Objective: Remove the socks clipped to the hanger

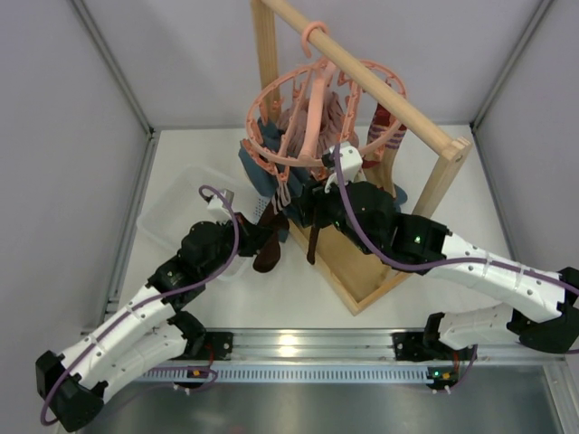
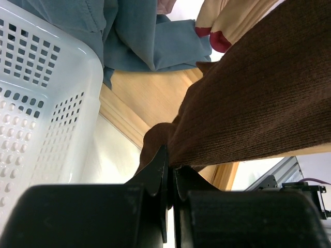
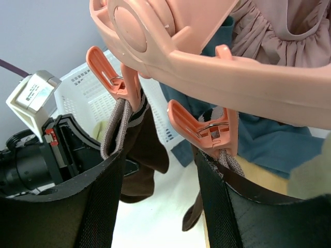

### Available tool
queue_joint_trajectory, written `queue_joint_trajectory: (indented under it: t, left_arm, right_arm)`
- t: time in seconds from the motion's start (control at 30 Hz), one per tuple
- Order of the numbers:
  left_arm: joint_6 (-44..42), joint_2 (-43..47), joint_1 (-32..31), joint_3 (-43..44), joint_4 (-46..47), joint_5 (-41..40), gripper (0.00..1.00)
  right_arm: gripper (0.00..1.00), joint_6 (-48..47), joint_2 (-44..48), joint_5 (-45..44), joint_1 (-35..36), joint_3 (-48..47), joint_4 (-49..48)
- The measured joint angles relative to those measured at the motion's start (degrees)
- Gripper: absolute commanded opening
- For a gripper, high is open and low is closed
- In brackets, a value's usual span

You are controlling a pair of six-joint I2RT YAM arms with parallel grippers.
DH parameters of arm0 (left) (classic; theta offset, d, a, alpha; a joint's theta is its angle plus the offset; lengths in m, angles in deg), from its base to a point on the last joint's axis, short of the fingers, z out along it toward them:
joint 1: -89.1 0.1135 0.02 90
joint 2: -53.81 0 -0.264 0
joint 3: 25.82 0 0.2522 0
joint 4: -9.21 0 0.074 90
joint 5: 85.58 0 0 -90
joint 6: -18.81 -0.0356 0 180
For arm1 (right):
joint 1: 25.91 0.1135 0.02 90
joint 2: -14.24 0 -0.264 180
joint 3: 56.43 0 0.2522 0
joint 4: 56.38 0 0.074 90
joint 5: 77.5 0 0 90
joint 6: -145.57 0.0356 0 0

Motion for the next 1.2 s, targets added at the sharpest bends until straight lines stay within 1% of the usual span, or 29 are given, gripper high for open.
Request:
queue_joint_trajectory:
  t: [0.3,0.5,0.7,1.0,1.2]
  left_arm:
    - [-0.04,2.21,0.0,0.0,0.04,1.27,0.0]
    - [-0.28,2.21,0.0,0.0,0.07,2.97,0.0]
    - [-0.24,1.27,0.0,0.0,0.11,4.55,0.0]
    - [-0.26,1.29,0.0,0.0,0.13,6.01,0.0]
    - [-0.24,1.29,0.0,0.02,0.13,6.88,0.0]
  right_arm:
    - [0.56,-2.38,-0.02,-1.44,0.0,-0.04,-0.9]
    - [0.56,-4.02,0.02,1.22,0.31,-0.02,-5.68]
    - [0.56,-7.17,-0.46,0.83,1.11,-0.04,-10.58]
    - [0.56,-11.91,-7.67,-2.97,1.53,-1.66,-16.55]
    - [0.54,-13.35,-9.51,-6.23,1.88,-1.66,-19.45]
